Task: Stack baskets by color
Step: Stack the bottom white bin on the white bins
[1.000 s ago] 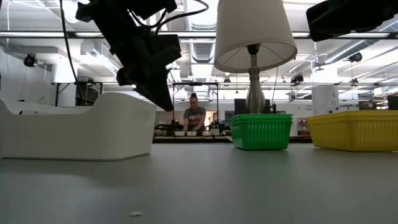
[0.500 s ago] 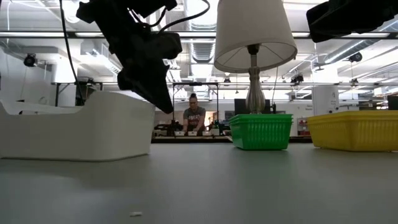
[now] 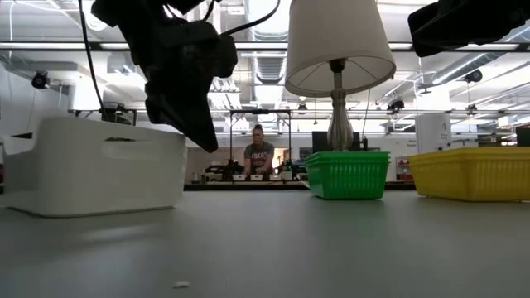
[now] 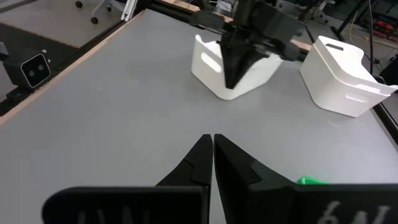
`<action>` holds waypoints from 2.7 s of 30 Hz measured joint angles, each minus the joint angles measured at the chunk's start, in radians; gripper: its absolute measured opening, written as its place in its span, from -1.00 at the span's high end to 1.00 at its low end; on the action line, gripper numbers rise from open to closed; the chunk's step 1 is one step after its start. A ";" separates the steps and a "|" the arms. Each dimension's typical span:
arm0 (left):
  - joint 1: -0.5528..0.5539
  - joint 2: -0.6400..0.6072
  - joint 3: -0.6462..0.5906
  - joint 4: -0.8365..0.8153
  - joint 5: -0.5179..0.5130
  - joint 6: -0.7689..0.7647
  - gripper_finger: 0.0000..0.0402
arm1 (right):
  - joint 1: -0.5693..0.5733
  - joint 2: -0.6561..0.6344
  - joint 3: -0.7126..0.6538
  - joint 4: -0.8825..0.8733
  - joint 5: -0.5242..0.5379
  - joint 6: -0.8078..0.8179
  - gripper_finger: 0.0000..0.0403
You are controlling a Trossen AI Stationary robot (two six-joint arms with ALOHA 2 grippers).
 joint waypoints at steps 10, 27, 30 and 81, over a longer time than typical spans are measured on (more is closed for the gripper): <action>-0.072 0.000 -0.002 -0.010 0.130 -0.116 0.97 | 0.000 0.000 0.000 -0.004 0.000 0.000 0.96; -0.173 -0.091 0.008 -0.090 0.254 -0.302 0.97 | 0.000 0.000 0.000 -0.006 0.000 0.000 0.96; -0.173 -0.112 0.016 -0.086 0.240 -0.305 0.97 | 0.000 0.000 0.000 -0.005 0.000 0.001 0.96; -0.102 -0.152 0.149 -0.398 -0.323 -1.222 0.36 | 0.000 -0.059 0.000 -0.069 0.004 -0.201 0.96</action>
